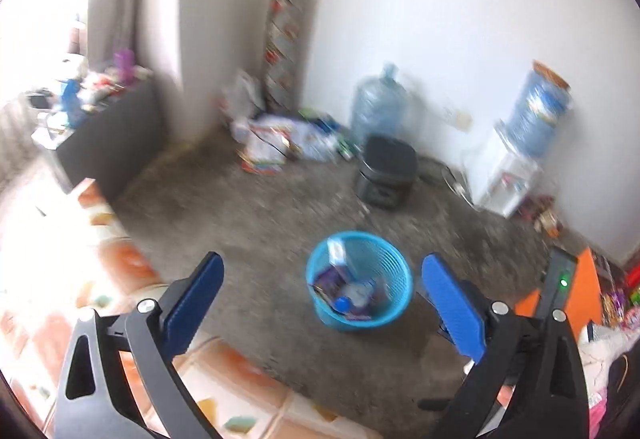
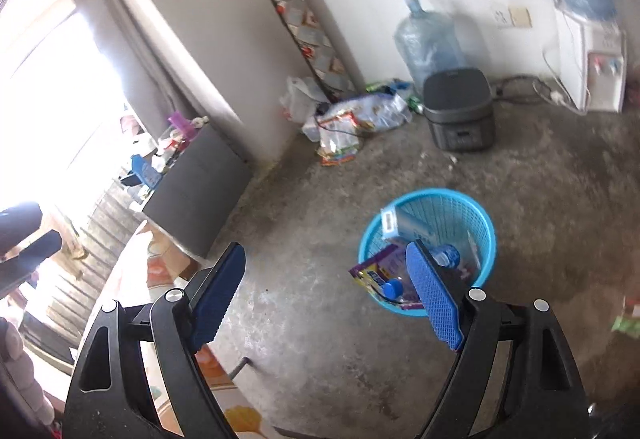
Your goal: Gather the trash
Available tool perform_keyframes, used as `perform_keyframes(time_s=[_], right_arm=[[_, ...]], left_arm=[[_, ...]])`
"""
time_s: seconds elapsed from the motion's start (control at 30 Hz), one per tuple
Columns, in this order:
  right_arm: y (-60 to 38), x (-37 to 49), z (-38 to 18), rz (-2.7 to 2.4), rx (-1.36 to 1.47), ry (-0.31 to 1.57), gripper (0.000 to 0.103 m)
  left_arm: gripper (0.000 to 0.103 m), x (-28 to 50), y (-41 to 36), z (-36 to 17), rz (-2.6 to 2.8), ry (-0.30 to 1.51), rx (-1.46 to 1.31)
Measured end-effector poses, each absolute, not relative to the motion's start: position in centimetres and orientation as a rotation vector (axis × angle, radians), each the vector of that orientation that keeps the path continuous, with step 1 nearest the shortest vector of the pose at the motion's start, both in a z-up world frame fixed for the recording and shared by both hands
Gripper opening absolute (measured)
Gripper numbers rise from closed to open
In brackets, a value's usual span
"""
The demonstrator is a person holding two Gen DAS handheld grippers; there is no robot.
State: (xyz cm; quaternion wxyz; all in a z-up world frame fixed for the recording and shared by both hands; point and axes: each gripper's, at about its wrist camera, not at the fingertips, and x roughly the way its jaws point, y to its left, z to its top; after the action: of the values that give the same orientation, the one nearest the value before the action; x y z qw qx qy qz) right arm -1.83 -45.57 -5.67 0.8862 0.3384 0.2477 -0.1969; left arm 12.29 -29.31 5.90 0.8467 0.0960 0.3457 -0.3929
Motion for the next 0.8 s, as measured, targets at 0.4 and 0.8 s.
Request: perform_keyframes(time_s=[0.4, 0.8], right_arm=[[-33.2, -3.4, 4.0, -0.207, 0.258, 0.363, 0.095], [-24.9, -4.2, 5.0, -0.112, 0.025, 0.349, 0.095]], left_arm=[[0.097, 7.7, -13.3, 9.4, -0.348, 0.591, 0.179], [0.097, 2.4, -2.9, 6.3, -0.086, 0.586, 0.063]])
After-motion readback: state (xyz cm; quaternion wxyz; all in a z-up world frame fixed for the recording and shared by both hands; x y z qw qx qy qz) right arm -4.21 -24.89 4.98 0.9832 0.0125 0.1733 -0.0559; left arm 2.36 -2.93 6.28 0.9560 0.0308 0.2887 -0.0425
